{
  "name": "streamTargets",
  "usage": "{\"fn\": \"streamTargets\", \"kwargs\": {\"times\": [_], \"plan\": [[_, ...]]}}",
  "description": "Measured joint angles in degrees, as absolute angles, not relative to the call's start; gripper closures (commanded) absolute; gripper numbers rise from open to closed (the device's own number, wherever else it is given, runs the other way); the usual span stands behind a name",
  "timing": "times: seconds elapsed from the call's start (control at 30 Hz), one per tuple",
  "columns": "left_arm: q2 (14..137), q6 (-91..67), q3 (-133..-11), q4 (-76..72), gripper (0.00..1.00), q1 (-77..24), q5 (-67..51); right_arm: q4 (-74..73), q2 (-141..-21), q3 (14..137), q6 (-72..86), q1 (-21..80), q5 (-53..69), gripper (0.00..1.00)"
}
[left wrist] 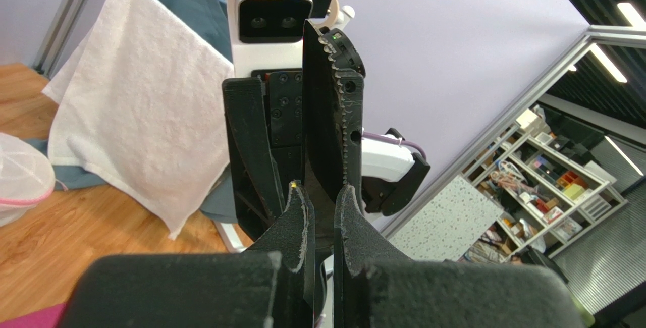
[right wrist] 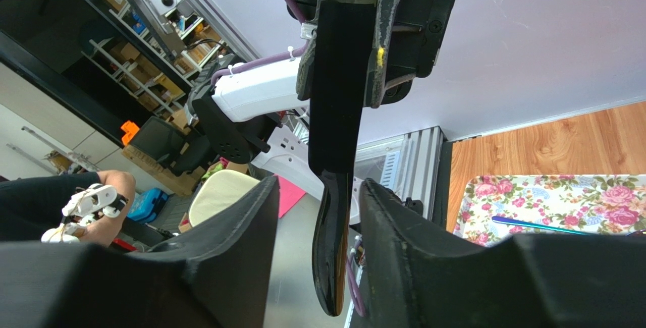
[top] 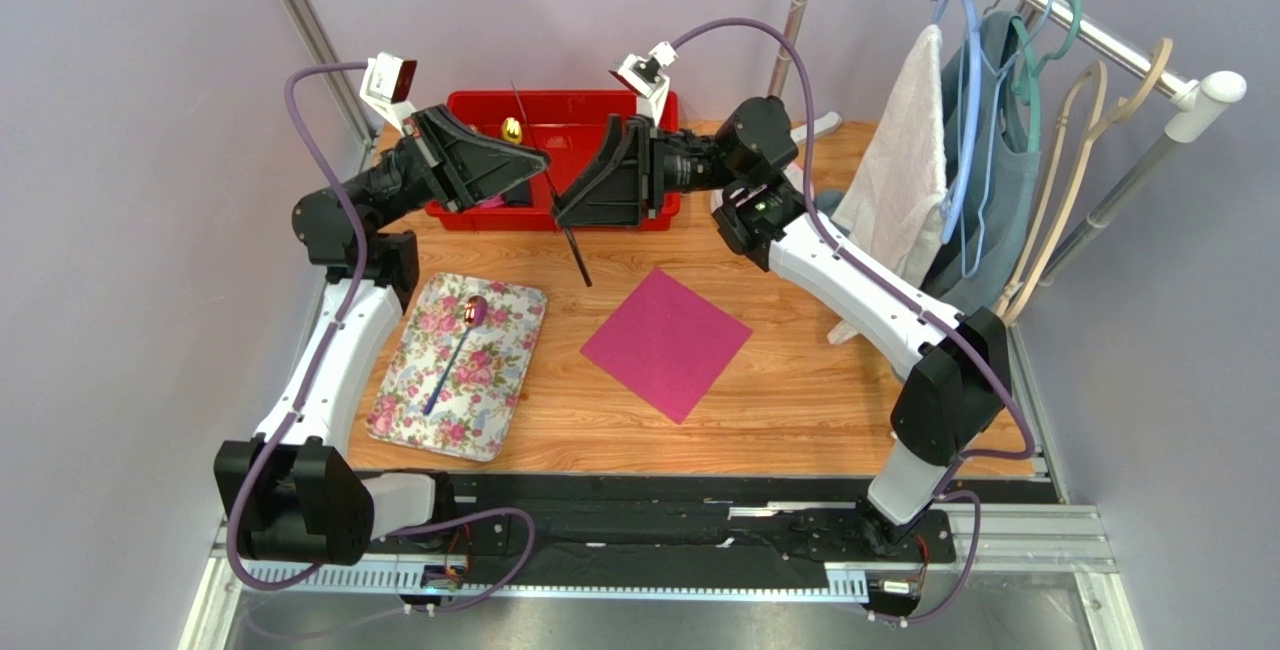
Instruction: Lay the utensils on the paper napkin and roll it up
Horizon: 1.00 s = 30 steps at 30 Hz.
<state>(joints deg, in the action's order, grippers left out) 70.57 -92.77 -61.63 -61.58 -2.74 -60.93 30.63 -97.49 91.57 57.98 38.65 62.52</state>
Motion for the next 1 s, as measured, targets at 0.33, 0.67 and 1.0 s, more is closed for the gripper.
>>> {"fn": "streamTargets", "kwargs": {"times": [0.33, 0.67, 1.0], "plan": [[70.57, -92.75, -61.63, -61.58, 1.00, -2.61, -60.97, 29.87, -98.26, 91.68, 57.17, 38.76, 62.50, 0.92], [68.49, -90.26, -60.14, -55.02, 0.01, -2.09, -60.60, 17.47, -98.35, 94.26, 51.00, 38.70, 59.75, 1.00], [61.71, -51.99, -72.77, -1.74, 0.01, 4.62, -47.11, -18.61, -94.52, 87.88, 32.05, 37.56, 28.42, 1.00]]}}
